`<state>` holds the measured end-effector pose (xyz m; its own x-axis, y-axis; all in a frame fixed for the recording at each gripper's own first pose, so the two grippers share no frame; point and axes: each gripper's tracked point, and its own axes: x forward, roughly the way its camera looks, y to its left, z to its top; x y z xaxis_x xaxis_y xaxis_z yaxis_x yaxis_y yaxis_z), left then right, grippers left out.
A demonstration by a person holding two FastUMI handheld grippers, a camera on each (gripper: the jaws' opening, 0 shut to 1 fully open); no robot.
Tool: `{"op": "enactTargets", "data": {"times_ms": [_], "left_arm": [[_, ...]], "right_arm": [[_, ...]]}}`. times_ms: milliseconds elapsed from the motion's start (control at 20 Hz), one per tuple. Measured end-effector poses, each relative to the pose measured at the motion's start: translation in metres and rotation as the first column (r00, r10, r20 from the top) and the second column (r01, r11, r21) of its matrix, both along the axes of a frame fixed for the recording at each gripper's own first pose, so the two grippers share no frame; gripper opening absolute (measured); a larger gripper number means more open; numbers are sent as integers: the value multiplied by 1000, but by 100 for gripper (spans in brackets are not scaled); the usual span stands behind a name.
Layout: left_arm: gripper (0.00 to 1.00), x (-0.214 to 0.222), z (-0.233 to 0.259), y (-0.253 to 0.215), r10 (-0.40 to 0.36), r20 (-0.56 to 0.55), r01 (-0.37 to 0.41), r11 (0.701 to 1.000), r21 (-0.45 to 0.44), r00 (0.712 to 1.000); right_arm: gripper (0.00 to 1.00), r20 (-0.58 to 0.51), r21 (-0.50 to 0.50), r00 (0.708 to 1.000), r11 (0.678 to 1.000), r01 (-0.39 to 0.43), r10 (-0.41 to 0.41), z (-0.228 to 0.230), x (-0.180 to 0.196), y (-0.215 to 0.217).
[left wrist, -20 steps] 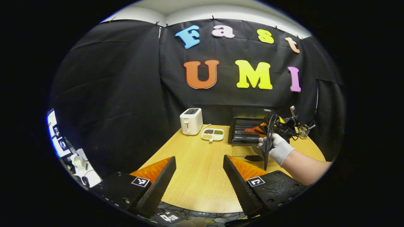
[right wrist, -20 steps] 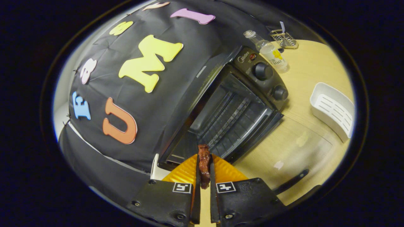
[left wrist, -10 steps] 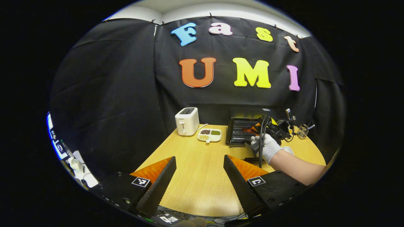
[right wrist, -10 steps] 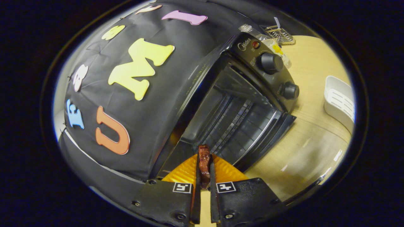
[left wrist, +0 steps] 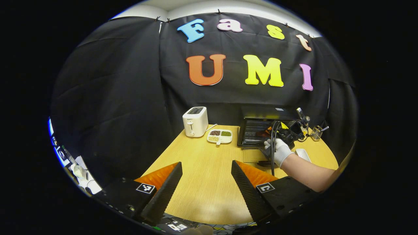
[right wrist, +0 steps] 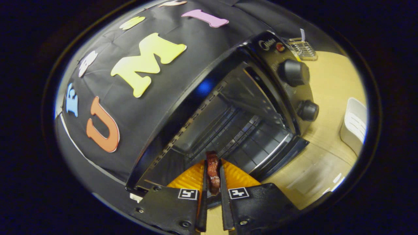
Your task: Open the electric oven with the left hand, put the food in, and close the electric oven.
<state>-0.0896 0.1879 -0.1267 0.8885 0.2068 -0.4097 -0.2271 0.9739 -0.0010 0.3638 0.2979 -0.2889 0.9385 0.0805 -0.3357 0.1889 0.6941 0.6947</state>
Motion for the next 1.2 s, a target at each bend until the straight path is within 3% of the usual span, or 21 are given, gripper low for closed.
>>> {"op": "enactTargets", "data": {"times_ms": [50, 200, 250, 300, 550, 850, 1000, 1200], "left_arm": [[96, 0, 0, -1, 0, 2, 0, 1000, -2, 1000], [96, 4, -1, -3, 4, 6, -4, 1000, -12, 1000], [96, 4, -1, -4, 5, 6, -5, 1000, -14, 1000], [96, 4, 0, -5, 8, 5, -8, 1000, -14, 1000], [96, 2, 1, -10, 16, 11, -16, 1000, -17, 1000], [96, -9, 14, -22, 14, 48, -14, 1000, 6, 999], [96, -26, 20, -30, 22, 68, -23, 1000, 14, 997], [96, -63, 32, -41, 53, 121, -56, 998, 20, 991]], "right_arm": [[17, 9, -55, 1000, 998, -5, 6, 2, 3, -1], [60, 19, -120, 1000, 993, -20, 23, 8, 9, -1], [58, 15, -154, 1000, 988, -20, 22, 5, 8, -4], [70, 11, -183, 1000, 983, -16, 18, 4, 9, -7], [80, 17, -206, 1000, 978, -17, 21, 10, 3, -22], [80, 11, -220, 997, 972, -77, 81, 26, -41, -35], [80, 30, -294, 986, 944, -150, 166, 49, -82, -37], [78, 61, -432, 947, 864, -260, 315, 89, -153, -40]]}}
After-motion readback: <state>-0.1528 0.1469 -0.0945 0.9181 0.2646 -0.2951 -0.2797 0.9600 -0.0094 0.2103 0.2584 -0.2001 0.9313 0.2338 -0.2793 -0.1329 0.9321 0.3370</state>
